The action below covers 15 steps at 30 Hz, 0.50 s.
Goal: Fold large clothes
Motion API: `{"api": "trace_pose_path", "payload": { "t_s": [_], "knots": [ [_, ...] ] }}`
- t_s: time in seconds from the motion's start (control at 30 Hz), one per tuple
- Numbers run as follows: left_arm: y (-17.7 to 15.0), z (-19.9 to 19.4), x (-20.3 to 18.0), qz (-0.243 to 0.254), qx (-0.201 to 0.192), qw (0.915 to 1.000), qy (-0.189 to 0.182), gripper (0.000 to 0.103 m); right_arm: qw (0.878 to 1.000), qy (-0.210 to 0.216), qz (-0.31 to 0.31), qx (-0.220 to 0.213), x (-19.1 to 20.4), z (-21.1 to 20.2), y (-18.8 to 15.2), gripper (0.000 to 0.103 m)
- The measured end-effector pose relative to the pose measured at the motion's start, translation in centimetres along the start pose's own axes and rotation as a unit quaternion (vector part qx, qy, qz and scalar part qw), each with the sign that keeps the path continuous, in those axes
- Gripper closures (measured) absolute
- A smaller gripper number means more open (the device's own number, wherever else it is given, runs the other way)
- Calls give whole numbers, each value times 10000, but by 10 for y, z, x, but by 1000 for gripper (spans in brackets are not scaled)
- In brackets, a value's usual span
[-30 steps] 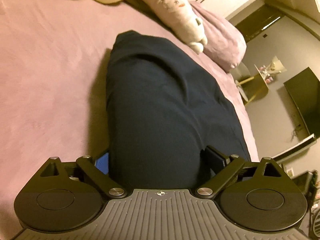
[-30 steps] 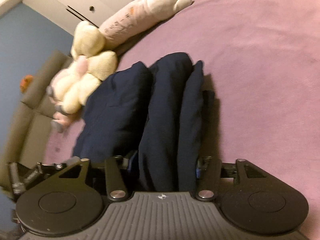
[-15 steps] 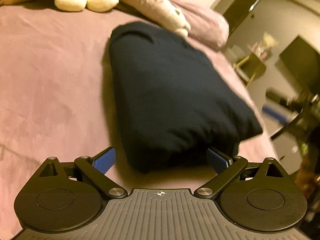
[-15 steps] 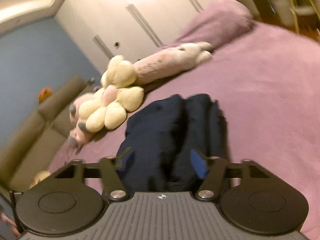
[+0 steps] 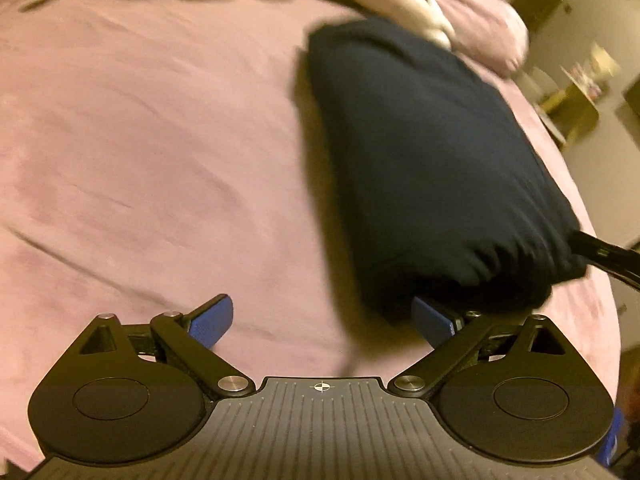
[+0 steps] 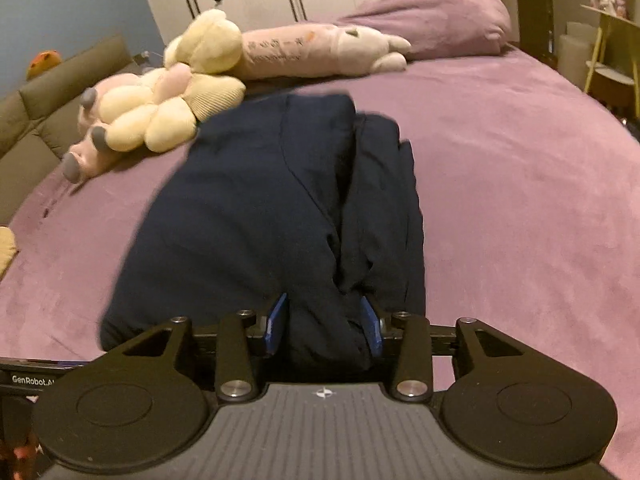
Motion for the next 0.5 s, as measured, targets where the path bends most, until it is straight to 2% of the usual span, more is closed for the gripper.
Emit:
{"api": "trace_pose_path", "payload": {
  "t_s": [0.07, 0.13, 0.3, 0.37, 0.43, 0.5],
  "knots": [
    [23, -9, 8, -115, -343, 9992, 172, 4, 9989, -163, -263, -352, 8, -15, 20, 52],
    [45, -6, 1, -167, -631, 9977, 165, 3, 9959, -138, -456, -765, 21, -21, 40, 52],
    [94, 28, -38, -212, -1594, 9864, 329, 0, 9919, 21, -511, -1162, 65, 33, 76, 52],
    [108, 53, -55, -220, -1777, 9827, 484, 0, 9905, -32, -505, -1275, 72, 63, 85, 53],
    [113, 79, -71, -290, -1917, 9797, 506, 0, 9876, -327, -724, -1356, 69, 95, 87, 53],
    [111, 106, -80, -273, -1766, 9823, 568, 0, 9854, -601, -828, -1362, 56, 118, 78, 56]
  ]
}}
Point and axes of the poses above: each gripper's, at about its wrist camera, not at the fingertips, and z roughly the way its jaws point, x to its left, y to its top, the point moved 8 cm from there along z, roughly the way its jaws point, and after that the axes turned 11 degrees about -x, right-handed, at the moved point
